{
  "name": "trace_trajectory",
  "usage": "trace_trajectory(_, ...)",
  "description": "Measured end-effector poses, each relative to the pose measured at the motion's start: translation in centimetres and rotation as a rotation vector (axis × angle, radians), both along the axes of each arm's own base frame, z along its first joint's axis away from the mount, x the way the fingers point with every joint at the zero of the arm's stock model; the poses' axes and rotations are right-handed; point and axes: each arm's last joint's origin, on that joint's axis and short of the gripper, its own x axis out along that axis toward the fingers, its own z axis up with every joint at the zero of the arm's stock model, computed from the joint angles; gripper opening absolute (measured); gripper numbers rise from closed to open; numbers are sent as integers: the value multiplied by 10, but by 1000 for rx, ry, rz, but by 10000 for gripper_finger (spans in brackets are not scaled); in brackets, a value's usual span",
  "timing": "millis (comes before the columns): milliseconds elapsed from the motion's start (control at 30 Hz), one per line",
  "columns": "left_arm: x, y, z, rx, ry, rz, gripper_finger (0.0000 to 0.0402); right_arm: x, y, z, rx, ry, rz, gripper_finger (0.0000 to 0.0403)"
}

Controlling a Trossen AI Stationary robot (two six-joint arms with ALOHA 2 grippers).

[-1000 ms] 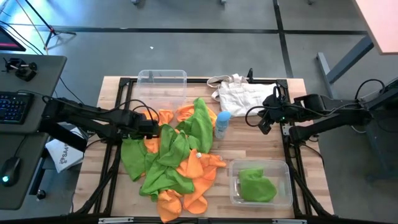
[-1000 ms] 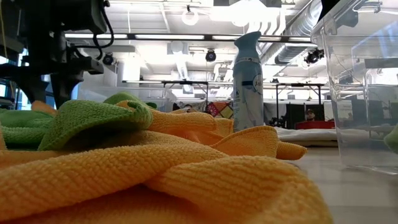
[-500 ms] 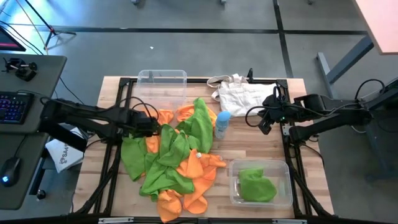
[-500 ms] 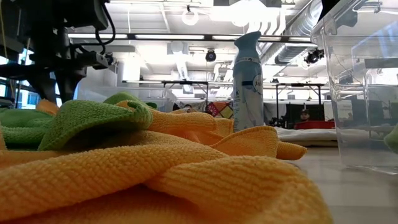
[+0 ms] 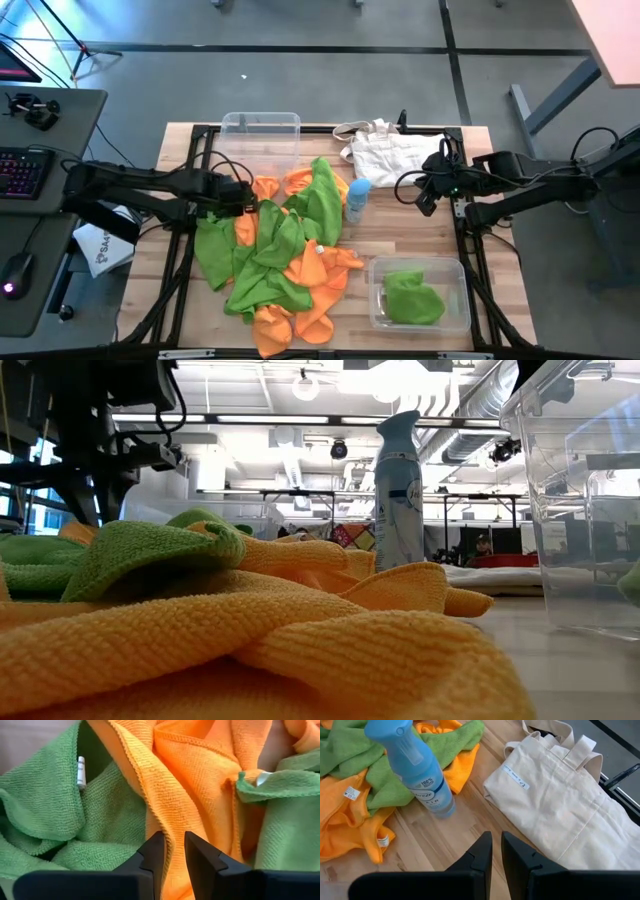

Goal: Sort microfiber towel by color & place in baskets
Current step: Put the yellow microfiber towel into the top transparent bin

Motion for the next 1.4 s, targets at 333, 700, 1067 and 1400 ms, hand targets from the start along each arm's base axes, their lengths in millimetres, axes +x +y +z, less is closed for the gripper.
trace_trajectory(333,2,-1,-3,-38,27,-102,5,0,0,0,-4,2,4,34)
trace_trajectory(700,-17,1,84,158,-243,-156,1,0,0,0,-8,3,4,34)
trace_trajectory(1067,-50,6,208,591,-563,-287,0,0,-1,1,-32,-11,-40,34)
trace_trajectory(1400,-60,13,271,1076,-636,-265,0,4,-1,4,-28,-69,-43,34)
